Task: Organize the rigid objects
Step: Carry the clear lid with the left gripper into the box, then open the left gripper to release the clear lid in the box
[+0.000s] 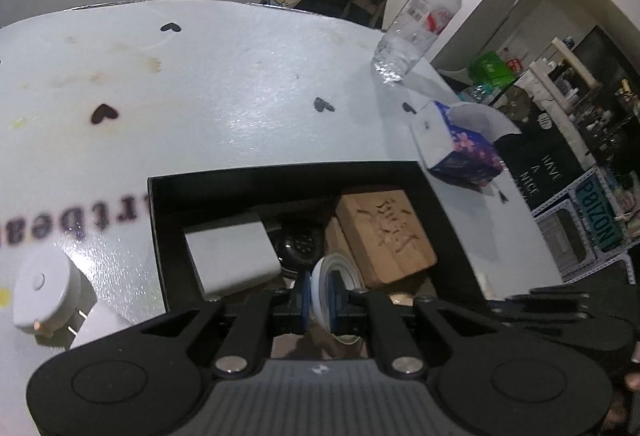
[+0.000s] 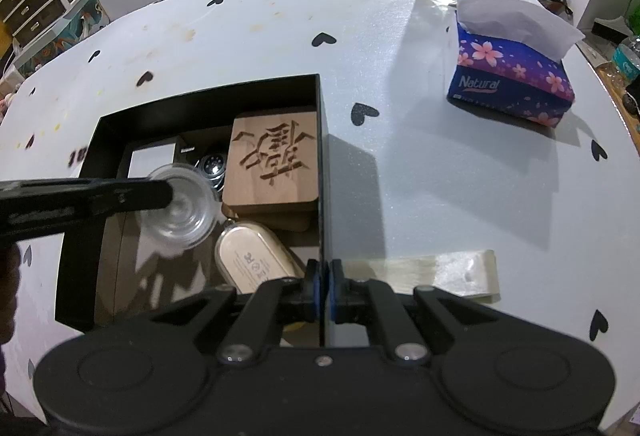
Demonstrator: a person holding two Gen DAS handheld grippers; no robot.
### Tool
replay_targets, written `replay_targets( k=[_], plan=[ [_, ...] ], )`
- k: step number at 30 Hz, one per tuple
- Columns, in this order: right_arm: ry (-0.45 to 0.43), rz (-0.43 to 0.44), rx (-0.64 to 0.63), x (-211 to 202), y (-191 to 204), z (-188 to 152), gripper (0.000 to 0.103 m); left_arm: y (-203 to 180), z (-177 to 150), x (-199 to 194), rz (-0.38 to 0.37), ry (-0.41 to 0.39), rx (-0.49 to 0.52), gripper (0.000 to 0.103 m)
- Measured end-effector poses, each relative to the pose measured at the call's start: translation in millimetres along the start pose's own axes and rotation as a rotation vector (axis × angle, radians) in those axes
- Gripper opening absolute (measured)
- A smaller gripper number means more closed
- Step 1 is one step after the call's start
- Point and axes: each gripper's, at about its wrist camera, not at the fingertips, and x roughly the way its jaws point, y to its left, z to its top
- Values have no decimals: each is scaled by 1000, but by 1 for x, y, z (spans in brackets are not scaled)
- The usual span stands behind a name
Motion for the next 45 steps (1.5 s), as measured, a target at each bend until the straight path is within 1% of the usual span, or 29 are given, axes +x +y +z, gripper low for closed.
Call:
replay_targets(
  k=[2, 4, 7, 11, 16, 23, 24, 25, 26, 33, 35, 37, 38, 40, 44, 45],
  plan=[
    [1, 3, 1, 0, -1, 0, 5, 3, 1, 5, 2, 8, -9, 10],
    [1, 4, 2, 0, -1, 0, 5, 5, 2, 7, -19, 6, -23, 10],
    [1, 7, 4, 0, -2, 0, 5, 9, 4, 8, -30, 4, -36, 11],
    [2, 6, 3, 0, -1, 1, 5, 9, 3, 7, -21, 3, -35, 14],
    [2, 7, 4, 0, -1, 1, 5, 1, 2, 5, -18, 1, 0, 30],
    [2, 6, 2, 0, -1, 1, 5, -5, -1, -5, -2, -13, 20, 37],
    [3, 6, 2, 0, -1, 1, 5, -6, -1, -7, 2, -13, 25, 39],
    [2, 6, 2, 0, -1, 1, 5, -7, -1, -9, 14, -13, 30, 44],
    [2, 6, 2, 0, -1, 1, 5, -8, -2, -12, 26, -14, 36, 47],
    [1, 8, -2, 0, -1, 0, 5, -9, -9, -37, 34, -27, 57, 50],
    [1, 7, -3, 0, -1, 0, 5, -12, -12, -46, 36, -33, 67, 54],
    [1, 8, -4, 0, -2, 0, 5, -15, -15, -54, 36, -36, 81, 65],
    [1, 8, -5, 0, -1, 0, 5, -17, -17, -59, 38, -36, 92, 68],
    [2, 7, -6, 0, -1, 0, 5, -21, -20, -67, 40, -40, 112, 77],
    [2, 5, -9, 0, 0, 0, 5, -28, -28, -81, 45, -52, 147, 87],
    [2, 5, -9, 0, 0, 0, 5, -30, -30, -83, 51, -57, 153, 91]
  ],
)
